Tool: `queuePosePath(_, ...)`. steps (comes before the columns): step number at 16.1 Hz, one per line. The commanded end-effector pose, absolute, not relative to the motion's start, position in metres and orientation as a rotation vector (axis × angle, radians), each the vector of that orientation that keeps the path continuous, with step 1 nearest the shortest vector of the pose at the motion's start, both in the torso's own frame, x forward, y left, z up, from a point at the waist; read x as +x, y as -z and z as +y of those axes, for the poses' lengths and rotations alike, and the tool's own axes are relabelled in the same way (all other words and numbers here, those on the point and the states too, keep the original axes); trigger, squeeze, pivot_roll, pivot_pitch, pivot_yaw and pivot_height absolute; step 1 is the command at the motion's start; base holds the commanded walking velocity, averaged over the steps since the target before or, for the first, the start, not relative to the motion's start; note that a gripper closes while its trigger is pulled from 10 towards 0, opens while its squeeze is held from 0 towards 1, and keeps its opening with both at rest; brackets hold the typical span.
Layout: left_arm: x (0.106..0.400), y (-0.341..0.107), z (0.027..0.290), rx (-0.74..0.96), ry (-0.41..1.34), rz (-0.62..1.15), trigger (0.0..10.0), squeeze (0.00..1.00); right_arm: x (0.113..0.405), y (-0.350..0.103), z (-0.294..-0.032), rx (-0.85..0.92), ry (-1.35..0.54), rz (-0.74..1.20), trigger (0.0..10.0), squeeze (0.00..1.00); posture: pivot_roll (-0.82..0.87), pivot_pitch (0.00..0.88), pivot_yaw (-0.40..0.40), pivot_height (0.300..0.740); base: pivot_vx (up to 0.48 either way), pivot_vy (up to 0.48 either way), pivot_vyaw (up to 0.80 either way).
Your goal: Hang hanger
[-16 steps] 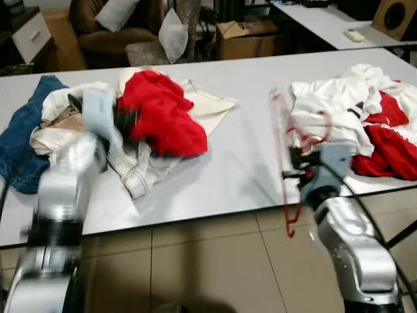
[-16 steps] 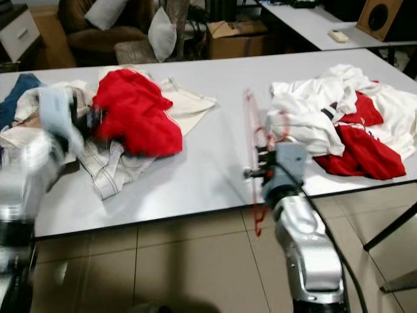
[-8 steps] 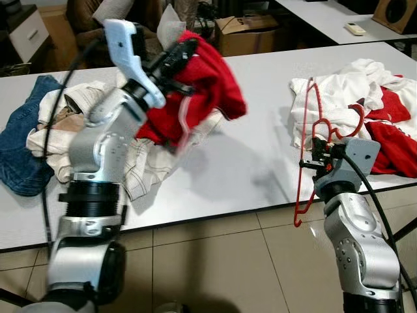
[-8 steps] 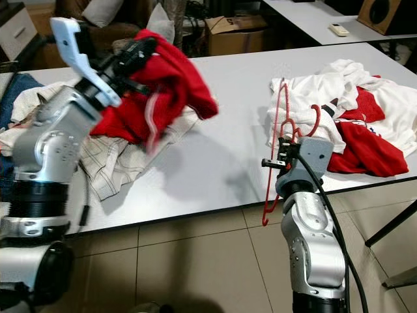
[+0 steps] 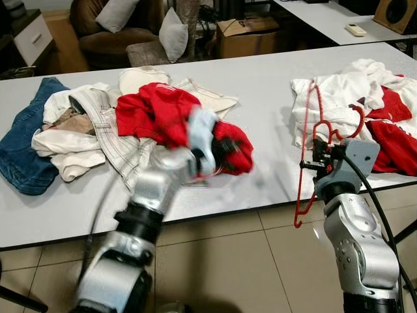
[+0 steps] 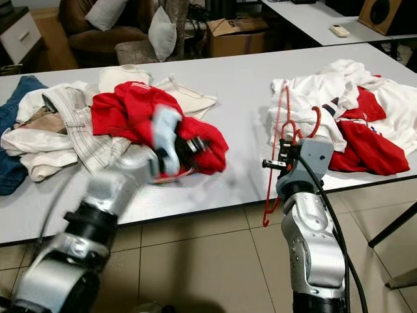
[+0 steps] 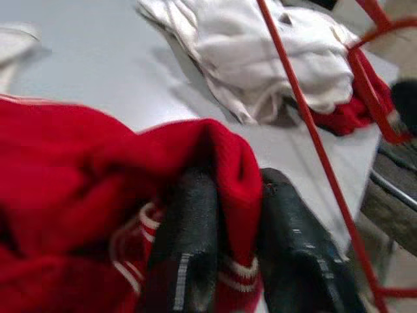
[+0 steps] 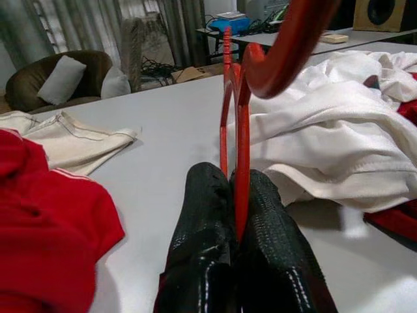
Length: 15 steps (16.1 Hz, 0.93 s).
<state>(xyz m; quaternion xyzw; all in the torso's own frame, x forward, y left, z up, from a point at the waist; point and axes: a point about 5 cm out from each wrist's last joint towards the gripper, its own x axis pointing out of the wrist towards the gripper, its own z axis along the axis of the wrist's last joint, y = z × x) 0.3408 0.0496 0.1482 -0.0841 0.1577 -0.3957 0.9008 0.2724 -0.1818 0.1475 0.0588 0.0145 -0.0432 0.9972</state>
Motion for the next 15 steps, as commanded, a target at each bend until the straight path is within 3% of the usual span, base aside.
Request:
queuePosePath(1,0.339,-0.154,0.052,-0.152,0.837,0.314,10.0,1.00,0.274,-0.150,-0.179,0.124,0.072,0.015,10.0,0.00,-0.09,0.000,0.065,0.740,0.000,0.000,0.00)
queuePosePath(4,0.330,-0.162,0.064,-0.073,0.943,0.289,10.0,1.00,0.270,-0.147,-0.178,0.123,0.070,0.025,10.0,0.00,-0.11,0.000,0.072,0.740,0.000,0.000,0.00)
queuePosePath(6,0.318,-0.160,0.080,0.129,1.034,0.285,10.0,1.00,0.267,-0.149,-0.183,0.112,0.081,0.024,10.0,0.00,-0.12,0.000,0.068,0.740,0.000,0.000,0.00)
queuePosePath(8,0.313,-0.158,0.094,0.206,1.064,0.309,10.0,1.00,0.266,-0.150,-0.188,0.097,0.085,0.025,10.0,0.00,-0.14,0.000,0.063,0.740,0.000,0.000,0.00)
queuePosePath(11,0.312,-0.151,0.112,0.287,1.023,0.337,10.0,1.00,0.268,-0.153,-0.194,0.080,0.082,0.019,10.0,0.00,-0.13,0.000,0.054,0.740,0.000,0.000,0.00)
queuePosePath(12,0.313,-0.145,0.118,0.404,0.994,0.327,10.0,1.00,0.269,-0.153,-0.194,0.078,0.081,0.021,10.0,0.00,-0.13,0.000,0.051,0.740,0.000,0.000,0.00)
queuePosePath(13,0.312,-0.140,0.119,0.445,0.987,0.337,10.0,0.71,0.270,-0.152,-0.193,0.074,0.074,0.023,10.0,0.00,-0.13,0.000,0.049,0.740,0.000,0.000,0.00)
queuePosePath(14,0.312,-0.138,0.120,0.452,0.991,0.344,10.0,0.00,0.271,-0.152,-0.193,0.073,0.072,0.024,10.0,0.00,-0.13,0.000,0.049,0.740,0.000,0.000,0.00)
queuePosePath(15,0.311,-0.132,0.116,0.469,1.010,0.356,10.0,0.00,0.270,-0.153,-0.191,0.073,0.064,0.024,10.0,0.00,-0.13,0.000,0.051,0.740,0.000,0.000,0.00)
